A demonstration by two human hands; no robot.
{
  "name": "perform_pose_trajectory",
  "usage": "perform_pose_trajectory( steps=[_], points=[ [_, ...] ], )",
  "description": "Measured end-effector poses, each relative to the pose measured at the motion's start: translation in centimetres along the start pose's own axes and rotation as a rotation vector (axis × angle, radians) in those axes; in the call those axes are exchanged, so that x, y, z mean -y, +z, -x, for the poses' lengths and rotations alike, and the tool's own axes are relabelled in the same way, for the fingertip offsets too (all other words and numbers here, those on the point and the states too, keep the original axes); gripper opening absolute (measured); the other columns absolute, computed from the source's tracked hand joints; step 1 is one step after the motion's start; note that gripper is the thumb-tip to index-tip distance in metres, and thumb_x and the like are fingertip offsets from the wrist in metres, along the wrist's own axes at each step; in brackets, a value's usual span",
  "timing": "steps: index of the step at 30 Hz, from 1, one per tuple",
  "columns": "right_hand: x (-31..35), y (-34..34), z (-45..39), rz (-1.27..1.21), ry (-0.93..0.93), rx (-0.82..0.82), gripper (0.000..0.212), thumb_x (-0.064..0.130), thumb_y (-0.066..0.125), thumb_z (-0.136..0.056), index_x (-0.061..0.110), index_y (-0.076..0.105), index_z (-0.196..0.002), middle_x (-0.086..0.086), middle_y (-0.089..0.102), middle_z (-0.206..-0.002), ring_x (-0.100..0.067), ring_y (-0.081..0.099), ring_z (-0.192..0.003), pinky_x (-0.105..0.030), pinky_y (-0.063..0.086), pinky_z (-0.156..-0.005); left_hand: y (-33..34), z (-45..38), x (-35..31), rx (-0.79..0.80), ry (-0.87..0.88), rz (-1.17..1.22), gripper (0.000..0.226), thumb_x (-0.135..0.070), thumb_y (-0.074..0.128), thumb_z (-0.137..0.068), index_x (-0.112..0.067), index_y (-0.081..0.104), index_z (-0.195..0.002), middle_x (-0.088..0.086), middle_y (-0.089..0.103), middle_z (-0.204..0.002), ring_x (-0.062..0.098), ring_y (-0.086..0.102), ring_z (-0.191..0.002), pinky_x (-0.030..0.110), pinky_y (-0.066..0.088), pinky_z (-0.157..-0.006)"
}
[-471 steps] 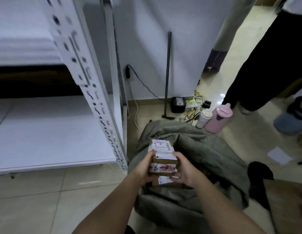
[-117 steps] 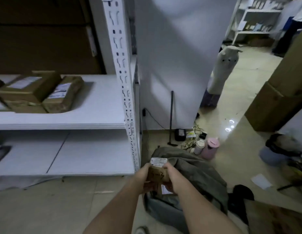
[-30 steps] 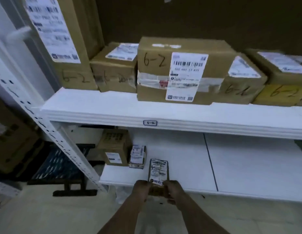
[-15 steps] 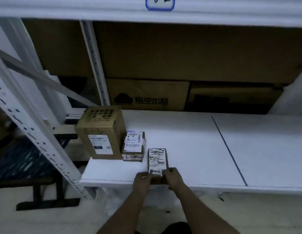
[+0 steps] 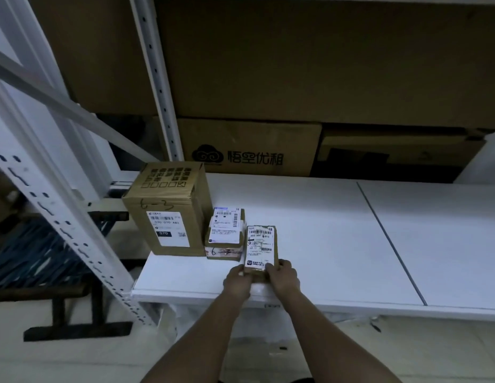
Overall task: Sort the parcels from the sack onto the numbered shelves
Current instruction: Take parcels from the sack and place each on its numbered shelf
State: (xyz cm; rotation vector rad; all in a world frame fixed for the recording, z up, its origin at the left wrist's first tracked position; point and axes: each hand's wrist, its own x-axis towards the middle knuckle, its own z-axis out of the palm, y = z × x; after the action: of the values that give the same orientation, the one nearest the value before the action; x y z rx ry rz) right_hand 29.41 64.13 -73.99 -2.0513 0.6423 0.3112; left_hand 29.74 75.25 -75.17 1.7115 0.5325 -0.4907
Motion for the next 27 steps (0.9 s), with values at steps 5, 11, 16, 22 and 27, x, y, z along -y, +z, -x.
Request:
perform_pose_trajectory(
  steps=[5, 11, 16, 22, 27],
  points=[
    [0.2, 0.4, -1.6, 0.004, -0.018, -0.027, 0.048, 0.038, 0.05, -0.096, 0.009, 0.047, -0.134, -0.018, 0.053, -0.13, -0.036, 0.05, -0.119, -0.04, 0.039, -0.103, -0.2, -0.9, -0.5, 0.008, 0.023, 0.075, 0.035, -0.005, 0.052, -0.09, -0.006, 0.061, -0.123, 0.029, 0.058, -0.124, 0.027, 0.059, -0.089, 0.032, 0.046, -0.078],
    [0.4, 0.7, -2.8, 0.007, -0.014, -0.032, 0.05, 0.04, 0.05, -0.096, 0.009, 0.046, -0.135, -0.018, 0.052, -0.132, -0.037, 0.05, -0.12, -0.04, 0.039, -0.103, -0.6, -0.7, -1.1, -0.017, 0.026, 0.072, 0.033, 0.008, 0.04, -0.088, 0.002, 0.062, -0.111, 0.011, 0.053, -0.066, 0.017, 0.041, -0.056, 0.025, 0.033, -0.057],
    [0.3, 0.9, -2.8, 0.033, -0.033, -0.039, 0.048, 0.038, 0.047, -0.097, 0.008, 0.047, -0.134, -0.018, 0.053, -0.131, -0.035, 0.049, -0.12, -0.038, 0.038, -0.102, -0.6, 0.3, -1.6, -0.019, 0.018, 0.132, 0.026, 0.007, 0.039, -0.089, -0.01, 0.06, -0.091, 0.007, 0.049, -0.063, 0.016, 0.04, -0.056, 0.025, 0.032, -0.057],
    [0.4, 0.9, -2.9, 0.072, -0.041, -0.021, 0.047, 0.04, 0.043, -0.098, 0.01, 0.048, -0.134, -0.016, 0.055, -0.131, -0.033, 0.051, -0.118, -0.038, 0.04, -0.101, -0.9, 0.8, -1.8, -0.011, 0.013, 0.14, 0.029, 0.005, 0.04, -0.091, -0.018, 0.052, -0.079, 0.009, 0.049, -0.07, 0.016, 0.04, -0.059, 0.025, 0.031, -0.056],
    [0.5, 0.8, -2.9, 0.058, -0.035, -0.016, 0.047, 0.039, 0.043, -0.098, 0.009, 0.048, -0.133, -0.017, 0.054, -0.131, -0.034, 0.051, -0.119, -0.038, 0.039, -0.101, -0.8, 1.0, -1.7, 0.007, 0.02, 0.096, 0.027, 0.003, 0.041, -0.092, -0.019, 0.053, -0.08, 0.008, 0.047, -0.07, 0.015, 0.04, -0.058, 0.024, 0.031, -0.055]
  ],
)
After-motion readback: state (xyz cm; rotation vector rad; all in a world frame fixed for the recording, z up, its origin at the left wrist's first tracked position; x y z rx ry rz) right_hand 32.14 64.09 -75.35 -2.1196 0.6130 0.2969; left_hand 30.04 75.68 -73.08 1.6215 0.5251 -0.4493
